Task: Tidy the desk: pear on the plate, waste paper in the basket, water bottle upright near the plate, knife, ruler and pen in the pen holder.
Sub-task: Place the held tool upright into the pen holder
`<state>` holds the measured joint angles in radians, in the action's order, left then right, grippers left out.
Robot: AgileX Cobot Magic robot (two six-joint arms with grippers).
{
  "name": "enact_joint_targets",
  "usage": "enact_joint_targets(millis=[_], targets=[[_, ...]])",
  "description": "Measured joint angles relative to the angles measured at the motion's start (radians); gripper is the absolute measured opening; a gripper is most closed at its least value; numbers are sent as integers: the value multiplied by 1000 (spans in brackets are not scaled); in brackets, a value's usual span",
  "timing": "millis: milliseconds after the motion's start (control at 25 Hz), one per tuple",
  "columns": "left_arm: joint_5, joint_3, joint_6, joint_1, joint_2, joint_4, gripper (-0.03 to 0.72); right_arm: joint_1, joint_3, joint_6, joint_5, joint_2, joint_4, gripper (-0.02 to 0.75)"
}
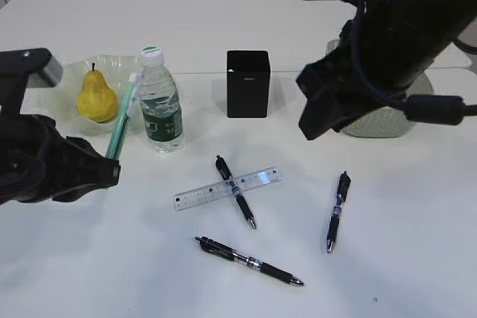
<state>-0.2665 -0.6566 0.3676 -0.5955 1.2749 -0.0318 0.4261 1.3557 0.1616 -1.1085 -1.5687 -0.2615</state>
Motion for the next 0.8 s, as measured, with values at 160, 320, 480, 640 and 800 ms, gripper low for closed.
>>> enact_joint_targets(millis=[160,320,480,640,800], targets=[[46,0,0,0,-16,0,41,0,0,40,100,0,-130,302],[81,4,0,0,-16,-4,41,0,0,100,209,0,-284,302],[124,6,0,0,-16,-43,41,0,0,223,290,-2,-463,302],[162,6,0,-24,-16,-52,41,0,0,321,333,-20,-616,302],[223,6,0,-82,-14,-53,41,0,0,402,344,-55,-743,322]])
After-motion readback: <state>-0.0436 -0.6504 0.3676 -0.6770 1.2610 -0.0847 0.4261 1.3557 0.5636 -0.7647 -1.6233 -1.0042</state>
